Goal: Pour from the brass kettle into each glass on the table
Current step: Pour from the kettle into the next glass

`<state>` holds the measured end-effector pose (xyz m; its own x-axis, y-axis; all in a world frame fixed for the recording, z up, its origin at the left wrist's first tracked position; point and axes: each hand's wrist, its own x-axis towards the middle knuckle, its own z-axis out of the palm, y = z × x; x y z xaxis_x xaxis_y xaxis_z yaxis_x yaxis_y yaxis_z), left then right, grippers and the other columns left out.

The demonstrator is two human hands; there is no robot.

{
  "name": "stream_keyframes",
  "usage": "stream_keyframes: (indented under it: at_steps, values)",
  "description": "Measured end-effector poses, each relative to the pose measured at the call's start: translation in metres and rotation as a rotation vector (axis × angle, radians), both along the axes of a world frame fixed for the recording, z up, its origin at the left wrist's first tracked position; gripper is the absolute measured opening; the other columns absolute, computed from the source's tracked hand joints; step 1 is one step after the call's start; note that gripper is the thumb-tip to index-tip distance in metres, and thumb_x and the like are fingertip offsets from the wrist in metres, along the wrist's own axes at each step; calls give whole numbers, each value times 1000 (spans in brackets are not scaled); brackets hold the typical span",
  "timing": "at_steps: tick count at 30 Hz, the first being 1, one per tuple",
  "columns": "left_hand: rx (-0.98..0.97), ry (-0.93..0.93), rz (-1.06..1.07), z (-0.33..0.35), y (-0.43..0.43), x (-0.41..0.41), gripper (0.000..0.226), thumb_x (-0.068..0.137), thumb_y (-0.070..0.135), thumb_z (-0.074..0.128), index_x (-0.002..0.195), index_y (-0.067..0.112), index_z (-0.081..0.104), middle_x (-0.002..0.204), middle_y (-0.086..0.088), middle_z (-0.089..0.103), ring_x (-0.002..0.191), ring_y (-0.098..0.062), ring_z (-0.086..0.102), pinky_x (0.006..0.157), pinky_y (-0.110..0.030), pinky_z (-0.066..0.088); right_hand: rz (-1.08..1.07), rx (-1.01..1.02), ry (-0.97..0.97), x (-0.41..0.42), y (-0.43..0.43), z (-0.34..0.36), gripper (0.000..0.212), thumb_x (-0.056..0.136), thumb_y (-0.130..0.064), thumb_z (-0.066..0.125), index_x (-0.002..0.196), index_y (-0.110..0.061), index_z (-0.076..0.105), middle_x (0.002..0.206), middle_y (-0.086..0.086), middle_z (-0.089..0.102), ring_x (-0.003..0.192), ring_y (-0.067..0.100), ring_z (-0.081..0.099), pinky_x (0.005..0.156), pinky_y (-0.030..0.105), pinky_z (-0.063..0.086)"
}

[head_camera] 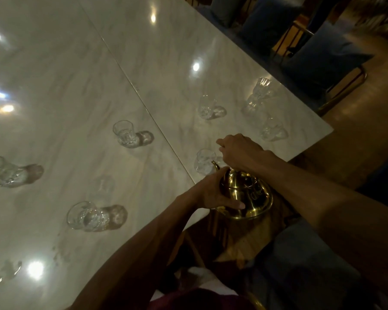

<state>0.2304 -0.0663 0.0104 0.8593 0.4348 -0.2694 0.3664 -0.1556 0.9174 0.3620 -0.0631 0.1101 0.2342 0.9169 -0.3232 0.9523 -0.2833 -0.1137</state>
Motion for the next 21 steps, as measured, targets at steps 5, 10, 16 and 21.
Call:
stream_keyframes:
  at_steps: [5,10,16,21]
  values:
    - [27,1,3,0,0,1,102,75,34,95,158,25,37,154,0,56,140,-22,55,115,-42,48,9,9,0,1,-1,0,23,88,-11,52,108,-9,62,104,10,65,88,27,63,71,35,51]
    - [32,-11,1,2,-2,-1,100,76,32,95,158,25,38,153,1,57,139,-20,55,114,-38,47,3,34,1,1,-3,1,20,92,-14,49,106,-9,62,103,11,65,87,28,63,72,37,52]
    - [30,1,2,2,-1,-2,100,75,34,95,157,25,39,152,1,57,139,-21,56,115,-42,48,-13,32,3,-1,-4,3,27,91,-15,50,116,-12,62,112,11,64,95,28,63,77,38,53]
    - [31,-2,0,3,-1,-2,99,77,30,94,158,26,37,153,0,56,139,-20,54,108,-30,44,-32,24,7,-4,-5,6,32,92,-15,51,122,-12,60,118,12,63,101,29,62,85,41,54]
